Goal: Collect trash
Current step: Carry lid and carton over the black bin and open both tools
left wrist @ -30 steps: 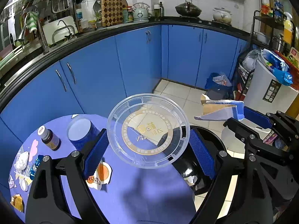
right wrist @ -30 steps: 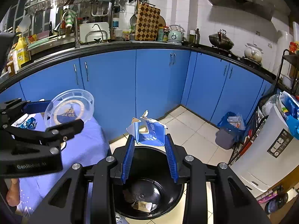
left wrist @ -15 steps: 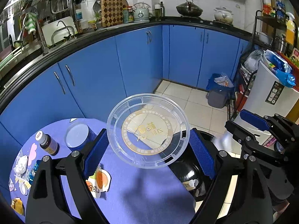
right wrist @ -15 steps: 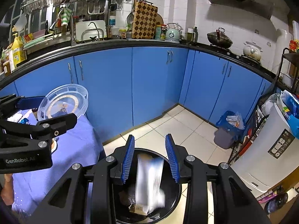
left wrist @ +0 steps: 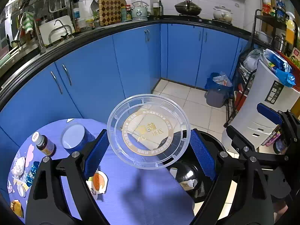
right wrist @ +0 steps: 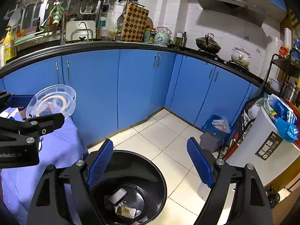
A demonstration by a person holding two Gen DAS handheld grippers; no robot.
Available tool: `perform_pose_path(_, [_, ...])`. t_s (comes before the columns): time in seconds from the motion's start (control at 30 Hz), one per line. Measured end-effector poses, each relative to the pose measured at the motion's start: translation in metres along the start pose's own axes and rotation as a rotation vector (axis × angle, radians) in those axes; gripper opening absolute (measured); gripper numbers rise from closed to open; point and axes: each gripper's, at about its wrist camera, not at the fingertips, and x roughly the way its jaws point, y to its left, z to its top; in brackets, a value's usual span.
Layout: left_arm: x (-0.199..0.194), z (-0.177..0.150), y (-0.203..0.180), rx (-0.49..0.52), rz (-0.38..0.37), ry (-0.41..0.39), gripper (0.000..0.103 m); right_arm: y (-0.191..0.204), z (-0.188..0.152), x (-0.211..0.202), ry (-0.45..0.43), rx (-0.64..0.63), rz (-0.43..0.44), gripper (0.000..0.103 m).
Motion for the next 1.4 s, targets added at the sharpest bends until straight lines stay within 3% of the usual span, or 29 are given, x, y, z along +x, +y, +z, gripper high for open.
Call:
perform_pose_path(0.4, [0.006,0.006,-0.027,0.027,-0.039,0.01,0.086,-0.029,-0.013,-0.003,0.016,0.055,-0.035,0.079])
perform_pose_path(0.7, [0.013,0.018,-0.048,0.034,-0.071,0.019,0.088,-0.055,-0.02,-0.012,-0.001,0.095,-0.083,0.092])
perform_pose_path(0.77, [0.015,0.021,-0.05,0.029,-0.075,0.025,0.095,-0.058,-0.021,-0.012,0.003,0.101,-0.09,0.093])
perform_pose_path(0.9, [0.014,0.021,-0.052,0.021,-0.074,0.018,0.099,-0.066,-0.023,-0.011,0.011,0.123,-0.103,0.093])
perform_pose_path(1.4, [0.011,0.018,-0.045,0.014,-0.061,0.041,0.1,-0.066,-0.023,-0.017,0.008,0.146,-0.077,0.095])
